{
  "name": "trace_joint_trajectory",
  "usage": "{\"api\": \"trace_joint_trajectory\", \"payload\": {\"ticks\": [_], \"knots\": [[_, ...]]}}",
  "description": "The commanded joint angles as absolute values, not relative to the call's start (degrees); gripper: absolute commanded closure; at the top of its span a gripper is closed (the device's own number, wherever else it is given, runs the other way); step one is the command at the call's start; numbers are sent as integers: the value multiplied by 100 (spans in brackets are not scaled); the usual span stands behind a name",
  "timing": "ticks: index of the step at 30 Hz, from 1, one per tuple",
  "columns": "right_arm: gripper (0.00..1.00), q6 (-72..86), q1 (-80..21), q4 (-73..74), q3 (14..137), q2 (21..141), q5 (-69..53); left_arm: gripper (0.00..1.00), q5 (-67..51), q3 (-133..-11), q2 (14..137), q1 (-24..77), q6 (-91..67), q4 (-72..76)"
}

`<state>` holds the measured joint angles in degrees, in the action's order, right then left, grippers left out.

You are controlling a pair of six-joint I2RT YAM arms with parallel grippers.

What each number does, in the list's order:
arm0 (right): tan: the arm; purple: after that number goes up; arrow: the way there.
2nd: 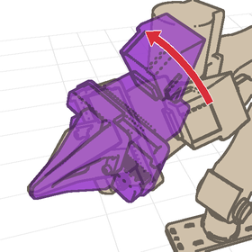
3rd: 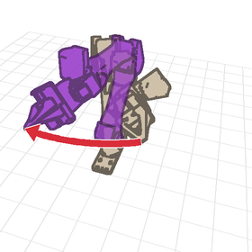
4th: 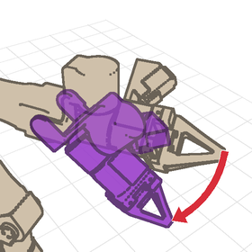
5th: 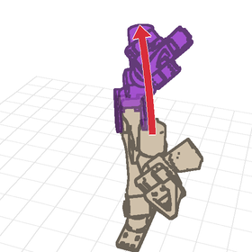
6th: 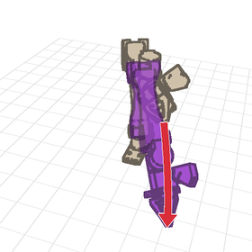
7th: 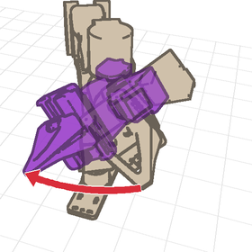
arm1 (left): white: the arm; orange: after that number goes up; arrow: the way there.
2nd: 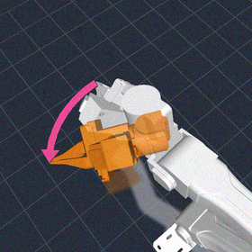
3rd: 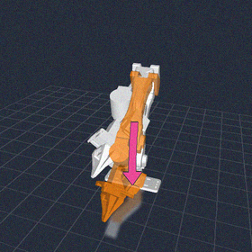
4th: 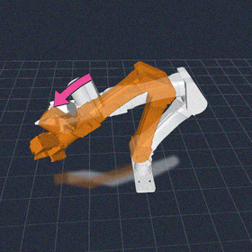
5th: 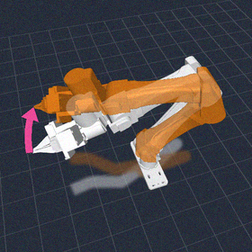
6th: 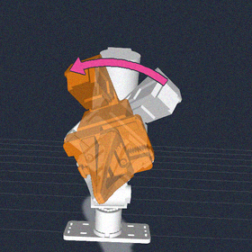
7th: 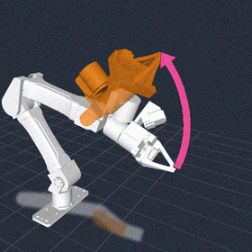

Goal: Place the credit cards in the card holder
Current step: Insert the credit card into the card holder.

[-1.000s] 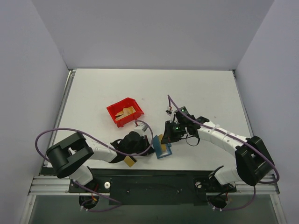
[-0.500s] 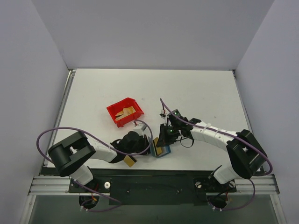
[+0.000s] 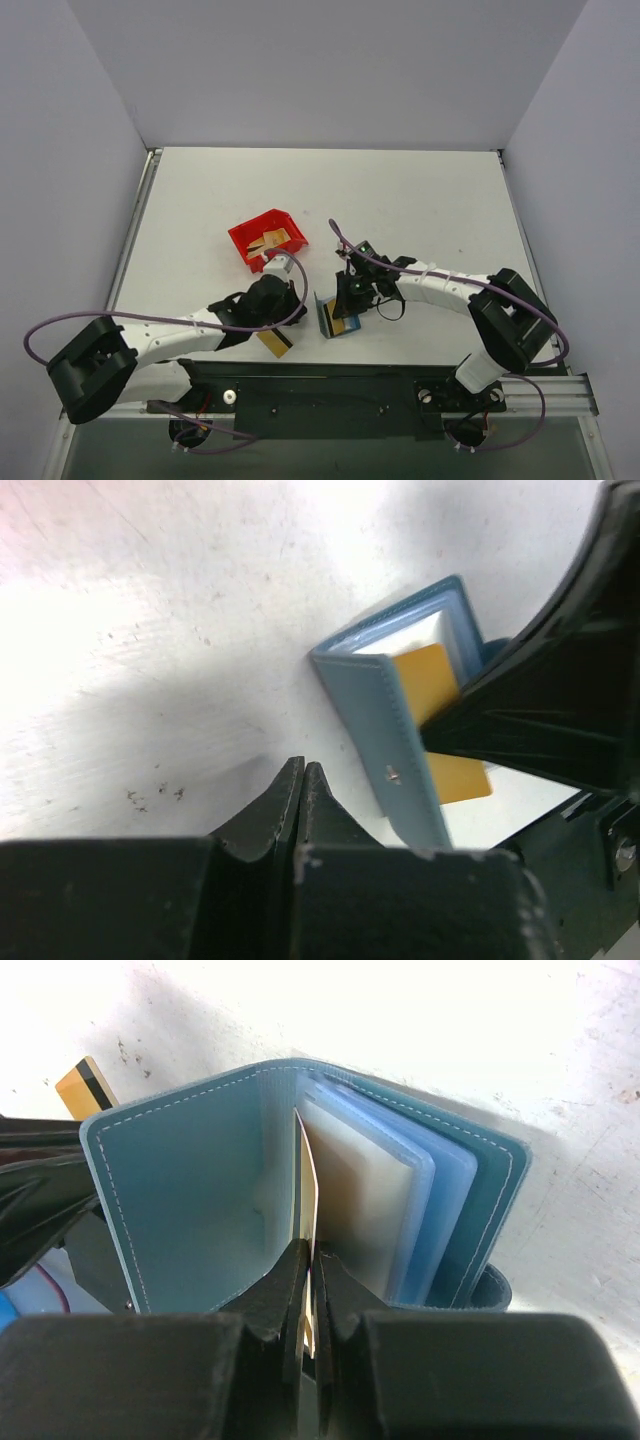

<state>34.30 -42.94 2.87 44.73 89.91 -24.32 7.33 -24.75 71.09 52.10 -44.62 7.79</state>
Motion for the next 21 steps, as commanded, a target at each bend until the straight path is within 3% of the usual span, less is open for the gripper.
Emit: {"api": "trace_joint_trajectory", "payload": {"ticks": [1,10,21], "knots": [[100,3296,-4412,527,4597,9185,-1829,100,1143,-2944,6479,5159,-4158,9],[100,3278,-4447,633,4667,9264,-1661,100,406,-3357,6152,5177,-3771,869],[100,3313,-4465,633,4658,9352,-1600,100,-53,-3454,7215,5467,-3744,1372]]}}
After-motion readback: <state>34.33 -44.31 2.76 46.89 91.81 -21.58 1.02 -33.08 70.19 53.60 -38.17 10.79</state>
